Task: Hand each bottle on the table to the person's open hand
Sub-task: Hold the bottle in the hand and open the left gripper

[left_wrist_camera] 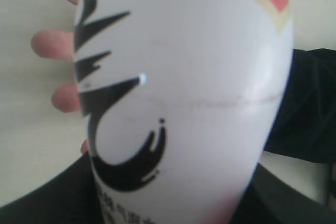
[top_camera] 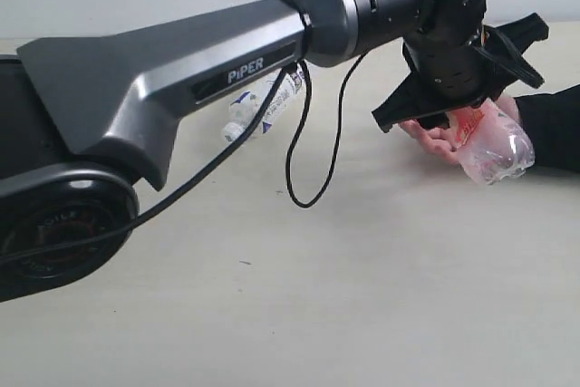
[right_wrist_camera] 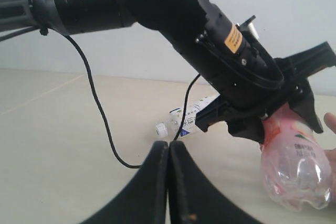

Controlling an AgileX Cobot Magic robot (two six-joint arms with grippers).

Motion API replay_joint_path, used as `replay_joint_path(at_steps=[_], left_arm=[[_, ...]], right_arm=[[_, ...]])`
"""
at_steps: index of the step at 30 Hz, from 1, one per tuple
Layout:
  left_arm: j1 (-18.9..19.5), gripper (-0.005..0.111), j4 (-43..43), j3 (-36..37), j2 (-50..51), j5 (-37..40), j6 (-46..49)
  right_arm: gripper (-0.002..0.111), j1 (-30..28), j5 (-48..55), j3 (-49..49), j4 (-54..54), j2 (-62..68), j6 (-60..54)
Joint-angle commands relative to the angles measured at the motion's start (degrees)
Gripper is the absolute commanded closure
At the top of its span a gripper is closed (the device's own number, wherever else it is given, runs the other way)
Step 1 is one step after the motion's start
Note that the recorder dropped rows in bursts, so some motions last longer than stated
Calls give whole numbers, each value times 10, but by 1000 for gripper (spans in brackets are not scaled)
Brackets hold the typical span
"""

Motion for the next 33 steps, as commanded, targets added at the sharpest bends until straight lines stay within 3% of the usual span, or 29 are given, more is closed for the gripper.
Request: replay_joint_path(at_steps=[1,33], left_arm=[[1,107,-14,-2,26,-40,15],[22,107,-23,-2,63,-139,28]], right_arm=[[108,1,-4,-3,0,-2,0],[108,1,-4,-3,0,-2,0]])
